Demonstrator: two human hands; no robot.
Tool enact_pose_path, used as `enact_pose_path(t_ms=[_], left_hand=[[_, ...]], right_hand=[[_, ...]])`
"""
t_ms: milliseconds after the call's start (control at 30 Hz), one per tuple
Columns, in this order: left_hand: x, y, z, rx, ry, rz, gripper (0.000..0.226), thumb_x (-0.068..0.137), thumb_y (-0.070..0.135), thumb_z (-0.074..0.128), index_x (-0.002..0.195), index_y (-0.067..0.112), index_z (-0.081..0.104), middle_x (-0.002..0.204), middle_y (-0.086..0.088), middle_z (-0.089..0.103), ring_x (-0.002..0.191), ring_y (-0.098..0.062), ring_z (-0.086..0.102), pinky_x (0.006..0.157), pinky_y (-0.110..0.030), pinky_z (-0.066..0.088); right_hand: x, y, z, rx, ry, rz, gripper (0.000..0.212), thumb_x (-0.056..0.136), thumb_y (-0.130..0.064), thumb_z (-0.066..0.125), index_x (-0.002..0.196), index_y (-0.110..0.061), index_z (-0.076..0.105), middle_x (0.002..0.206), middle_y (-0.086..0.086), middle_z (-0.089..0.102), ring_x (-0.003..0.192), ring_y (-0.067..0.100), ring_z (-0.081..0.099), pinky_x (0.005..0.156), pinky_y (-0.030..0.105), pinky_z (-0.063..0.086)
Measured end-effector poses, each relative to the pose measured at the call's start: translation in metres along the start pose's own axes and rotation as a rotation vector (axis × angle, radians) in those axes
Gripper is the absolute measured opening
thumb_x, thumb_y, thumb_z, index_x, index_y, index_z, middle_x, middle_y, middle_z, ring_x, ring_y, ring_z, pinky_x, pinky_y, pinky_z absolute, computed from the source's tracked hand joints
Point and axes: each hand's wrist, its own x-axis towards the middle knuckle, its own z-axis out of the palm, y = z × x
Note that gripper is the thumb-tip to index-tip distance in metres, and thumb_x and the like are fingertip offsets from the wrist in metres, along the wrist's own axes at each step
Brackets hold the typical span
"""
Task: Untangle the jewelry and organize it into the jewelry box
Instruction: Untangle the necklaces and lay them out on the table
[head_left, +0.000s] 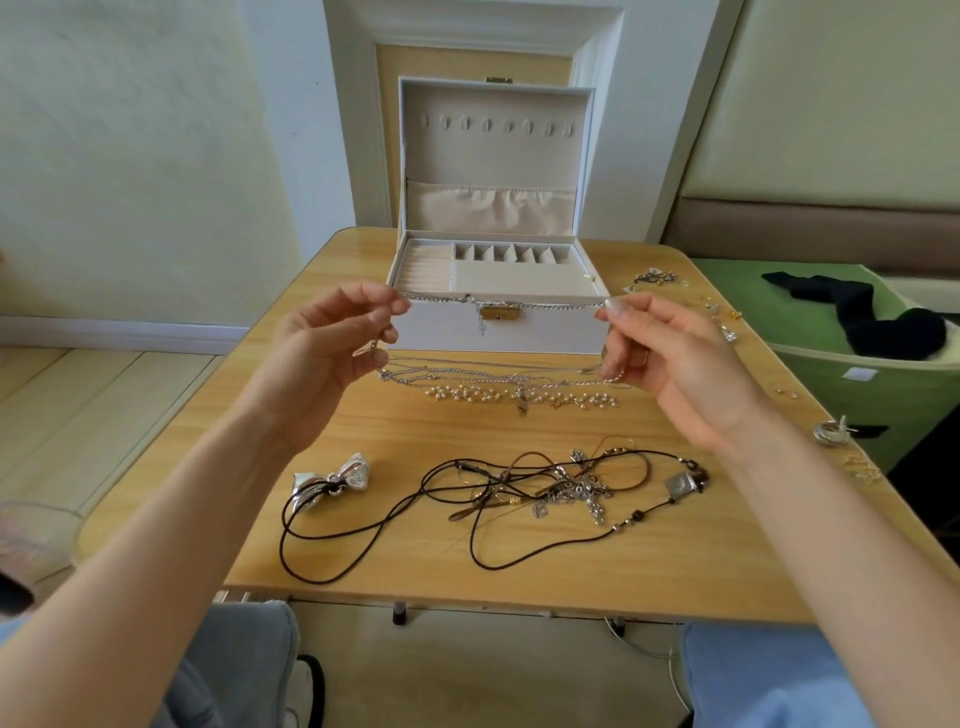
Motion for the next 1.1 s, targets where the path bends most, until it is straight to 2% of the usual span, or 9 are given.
enact_pose_path(t_ms=[233, 367, 533, 600, 667, 733, 833, 933, 1100], left_hand=[[-0.003, -0.004, 0.013, 0.469, 0.148, 0.203, 0.024, 0.086, -0.005, 0.056, 0.083, 0.015, 0.068, 0.083, 0.007, 0.071, 0.061, -0.004, 0.057, 0.051, -0.013, 0.041], [-0.001, -0.009, 0.018, 0.745, 0.277, 0.328, 0.027, 0.086, 0.002, 0.061, 0.079, 0.026, 0.068, 0.082, 0.012, 0.067, 0.062, -0.007, 0.055, 0.056, -0.011, 0.043], [-0.003, -0.014, 0.015, 1.202, 0.310, 0.596, 0.021, 0.085, -0.003, 0.061, 0.094, 0.013, 0.073, 0.095, 0.001, 0.066, 0.059, -0.011, 0.051, 0.057, -0.027, 0.047], [-0.002, -0.012, 0.018, 1.005, 0.253, 0.466, 0.027, 0.086, -0.002, 0.060, 0.106, 0.015, 0.069, 0.107, 0.000, 0.063, 0.058, -0.011, 0.056, 0.056, -0.021, 0.048], [-0.003, -0.006, 0.020, 0.624, 0.164, 0.256, 0.037, 0.087, -0.001, 0.059, 0.119, 0.016, 0.061, 0.120, 0.002, 0.057, 0.065, -0.008, 0.063, 0.053, -0.016, 0.049], [-0.004, -0.003, 0.022, 0.424, 0.105, 0.169, 0.048, 0.086, -0.003, 0.058, 0.130, 0.017, 0.053, 0.131, 0.005, 0.053, 0.072, -0.008, 0.067, 0.053, -0.017, 0.052], [-0.005, -0.003, 0.026, 0.411, 0.059, 0.193, 0.059, 0.086, -0.004, 0.057, 0.139, 0.017, 0.043, 0.138, 0.009, 0.047, 0.076, -0.011, 0.068, 0.052, -0.019, 0.053], [-0.006, -0.005, 0.030, 0.470, 0.048, 0.237, 0.065, 0.087, -0.006, 0.057, 0.143, 0.018, 0.036, 0.138, 0.008, 0.045, 0.079, -0.013, 0.068, 0.050, -0.017, 0.050], [-0.004, -0.006, 0.030, 0.485, 0.129, 0.256, 0.063, 0.086, -0.003, 0.060, 0.133, 0.033, 0.039, 0.136, 0.003, 0.045, 0.075, -0.008, 0.063, 0.050, -0.017, 0.050]], right_hand=[[0.006, -0.004, 0.004, 0.316, -0.054, 0.017, 0.008, 0.087, -0.017, 0.054, 0.084, -0.011, 0.056, 0.058, -0.003, 0.045, 0.046, 0.009, 0.030, 0.042, 0.018, 0.033], [0.007, -0.004, 0.007, 0.409, -0.065, 0.014, 0.009, 0.085, -0.018, 0.055, 0.085, -0.009, 0.058, 0.063, -0.004, 0.050, 0.049, 0.007, 0.036, 0.046, 0.017, 0.037], [0.005, -0.005, 0.011, 0.283, -0.016, -0.011, 0.013, 0.078, -0.019, 0.060, 0.085, -0.009, 0.060, 0.065, -0.008, 0.058, 0.048, 0.006, 0.036, 0.045, 0.016, 0.038], [0.003, -0.005, 0.012, 0.135, -0.025, -0.033, 0.014, 0.076, -0.020, 0.061, 0.083, -0.009, 0.062, 0.063, -0.003, 0.057, 0.043, 0.005, 0.034, 0.041, 0.016, 0.034], [0.002, -0.004, 0.014, 0.110, -0.087, -0.035, 0.013, 0.078, -0.020, 0.059, 0.084, -0.008, 0.062, 0.066, 0.002, 0.061, 0.039, 0.005, 0.032, 0.038, 0.015, 0.031], [0.001, -0.004, 0.017, 0.110, -0.139, -0.047, 0.012, 0.082, -0.019, 0.057, 0.086, -0.009, 0.061, 0.080, 0.005, 0.070, 0.038, 0.005, 0.030, 0.039, 0.015, 0.031], [0.001, -0.005, 0.019, 0.125, -0.149, -0.068, 0.007, 0.083, -0.018, 0.057, 0.087, -0.013, 0.059, 0.104, 0.007, 0.071, 0.041, 0.006, 0.032, 0.046, 0.017, 0.039], [0.001, -0.005, 0.020, 0.144, -0.151, -0.085, 0.005, 0.084, -0.018, 0.056, 0.087, -0.015, 0.058, 0.113, 0.008, 0.069, 0.042, 0.007, 0.033, 0.050, 0.019, 0.041], [0.001, -0.005, 0.019, 0.012, -0.016, -0.140, 0.026, 0.067, -0.036, 0.069, 0.080, -0.014, 0.064, 0.078, -0.001, 0.068, 0.048, 0.007, 0.043, 0.049, 0.020, 0.044]])
